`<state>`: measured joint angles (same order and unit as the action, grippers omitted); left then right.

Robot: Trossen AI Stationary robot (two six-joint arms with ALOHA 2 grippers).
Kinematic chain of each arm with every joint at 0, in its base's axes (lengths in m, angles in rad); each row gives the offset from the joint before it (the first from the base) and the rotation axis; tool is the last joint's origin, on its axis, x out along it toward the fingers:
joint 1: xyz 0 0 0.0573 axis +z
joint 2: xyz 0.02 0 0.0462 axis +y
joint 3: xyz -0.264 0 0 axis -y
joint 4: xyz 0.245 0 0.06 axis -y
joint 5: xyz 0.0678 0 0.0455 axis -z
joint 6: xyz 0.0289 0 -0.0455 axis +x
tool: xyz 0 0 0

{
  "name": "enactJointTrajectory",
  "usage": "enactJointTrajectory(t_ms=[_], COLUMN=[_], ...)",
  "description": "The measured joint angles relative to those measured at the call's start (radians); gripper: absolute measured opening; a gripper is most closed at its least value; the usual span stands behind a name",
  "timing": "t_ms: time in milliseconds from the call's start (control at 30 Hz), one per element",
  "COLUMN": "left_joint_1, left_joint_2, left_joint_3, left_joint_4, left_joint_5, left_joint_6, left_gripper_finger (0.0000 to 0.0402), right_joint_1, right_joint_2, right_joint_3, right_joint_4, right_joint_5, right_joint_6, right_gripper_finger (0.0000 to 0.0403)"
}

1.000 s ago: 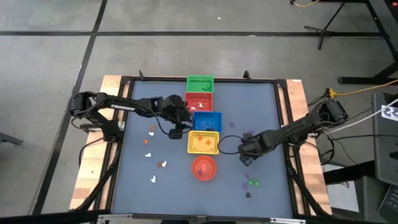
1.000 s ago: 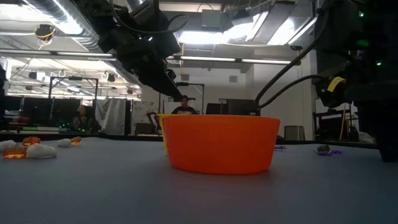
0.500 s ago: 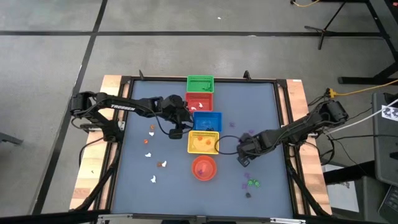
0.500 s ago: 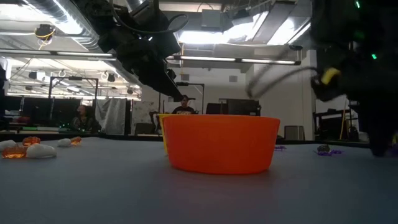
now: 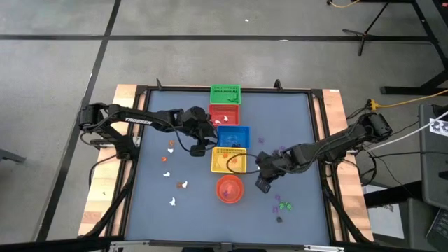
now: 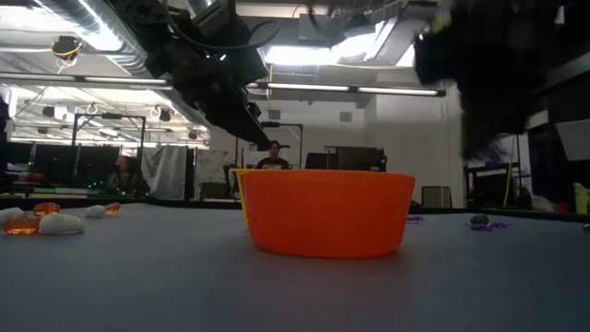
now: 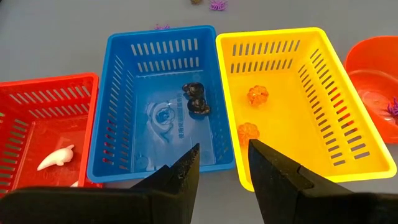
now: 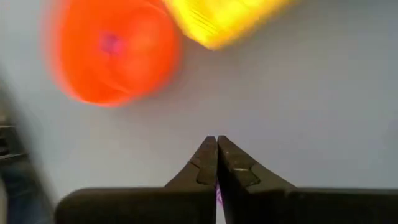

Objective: Sort Halloween decoration
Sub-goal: Put the purple spider toy into the orange bin

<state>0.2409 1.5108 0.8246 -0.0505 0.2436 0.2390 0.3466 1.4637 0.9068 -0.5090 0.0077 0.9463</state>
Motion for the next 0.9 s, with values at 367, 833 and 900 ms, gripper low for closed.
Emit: enactJointTrajectory(t_ms=[367, 833, 900], left_joint_1=[0.000, -0.002, -0.003], left_joint_2=[0.000, 0.000, 0.000], left_joint_3=[0.000, 0.000, 0.000], left_joint_4=[0.000, 0.000, 0.000], left_joint_5=[0.000, 0.002, 0.002], left_joint_6=[0.000, -0.001, 0.000], left_gripper_finger=[0.0121, 0.0121, 0.0121], right_joint_1=[0.000, 0.000, 0.000], right_joint_2=[-0.001, 0.163, 0.165], right_joint_3=[0.001, 0.001, 0.001], right_joint_4=[0.410, 0.700, 0.699], right_joint_5=[-0.001, -0.090, -0.090], right_joint_6=[-0.413, -0.637, -0.638], right_gripper_finger=[0.0001, 0.0001, 0.0001])
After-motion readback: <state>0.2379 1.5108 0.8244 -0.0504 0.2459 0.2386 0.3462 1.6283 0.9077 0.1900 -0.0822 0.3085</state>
